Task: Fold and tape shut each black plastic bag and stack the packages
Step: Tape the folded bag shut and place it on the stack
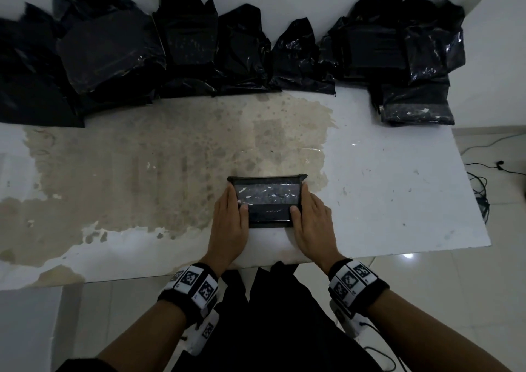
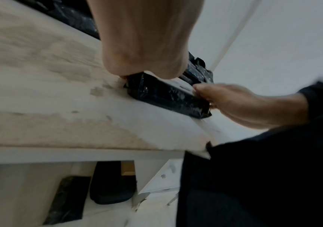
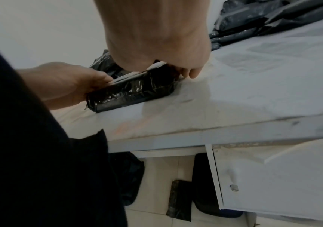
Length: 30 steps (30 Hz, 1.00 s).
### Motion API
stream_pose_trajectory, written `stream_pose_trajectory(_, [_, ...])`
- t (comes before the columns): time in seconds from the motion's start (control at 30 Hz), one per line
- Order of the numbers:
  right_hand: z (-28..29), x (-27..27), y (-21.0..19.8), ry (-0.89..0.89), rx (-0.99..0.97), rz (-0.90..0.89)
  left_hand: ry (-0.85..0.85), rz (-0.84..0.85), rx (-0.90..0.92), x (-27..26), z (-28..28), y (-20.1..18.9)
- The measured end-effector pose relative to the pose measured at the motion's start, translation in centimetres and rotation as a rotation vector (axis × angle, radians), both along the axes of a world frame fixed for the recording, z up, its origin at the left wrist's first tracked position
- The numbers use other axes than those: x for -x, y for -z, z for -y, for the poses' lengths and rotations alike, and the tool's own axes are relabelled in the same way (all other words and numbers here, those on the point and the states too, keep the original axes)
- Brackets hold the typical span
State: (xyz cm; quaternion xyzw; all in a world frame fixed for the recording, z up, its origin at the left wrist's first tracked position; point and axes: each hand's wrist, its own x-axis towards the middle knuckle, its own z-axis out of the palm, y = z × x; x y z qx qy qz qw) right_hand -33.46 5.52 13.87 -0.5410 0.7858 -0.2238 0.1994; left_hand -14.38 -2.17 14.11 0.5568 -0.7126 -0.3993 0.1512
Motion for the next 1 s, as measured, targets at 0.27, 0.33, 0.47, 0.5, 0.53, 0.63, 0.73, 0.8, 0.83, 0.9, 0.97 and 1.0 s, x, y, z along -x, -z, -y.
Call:
stream_pose_trajectory(0.27, [0.6,0.0,-0.5,0.057,-0.044,-0.04,-0.006,0.151,0.092,-0.6,1.1,0.3])
stream_pose_trajectory(0.33, [0.9,0.0,-0.7,0.106,-0.003,-0.071,-0.015,0.247,0.13,-0.4,1.5,0.1])
stream_pose_trajectory(0.47, [2.3,-0.9,-1.1,0.246,-0.025,-0.058,-0.101,0.338,0.097,1.5,1.7,-0.5])
stream_pose_trajectory(0.5, [2.7,-1.4,-1.1,0.28,-0.04,-0.065,-0.125,0.352,0.07,2.1,1.6,-0.6])
stream_pose_trajectory(0.53, [3.0,-2.0,-0.9,0.308,-0.046,-0.084,-0.142,0.369,0.056,2.6,1.5,-0.7])
stream_pose_trajectory(0.63, [3.7,-3.0,-0.3,0.356,-0.033,-0.121,-0.156,0.402,0.111,3.3,1.2,-0.4])
stream_pose_trajectory(0.73, [3.7,-2.7,0.3,0.337,0.002,-0.136,-0.155,0.382,0.174,3.0,1.4,0.2])
stream_pose_trajectory(0.8, [3.6,-2.4,0.5,0.338,0.043,-0.14,-0.156,0.37,0.176,2.7,1.7,0.3])
stream_pose_trajectory(0.83, [3.7,-2.3,0.6,0.35,0.059,-0.127,-0.156,0.358,0.17,2.6,1.9,0.3])
stream_pose_trajectory(0.9, [3.8,-2.0,0.8,0.359,0.09,-0.093,-0.163,0.322,0.166,2.4,2.0,0.5])
stream_pose_trajectory(0.97, [3.9,-1.4,1.1,0.343,0.111,-0.07,-0.175,0.274,0.169,2.1,2.2,0.7])
stream_pose_trajectory(1.0, [4.0,-1.2,1.3,0.335,0.121,-0.063,-0.18,0.254,0.178,2.0,2.3,0.8])
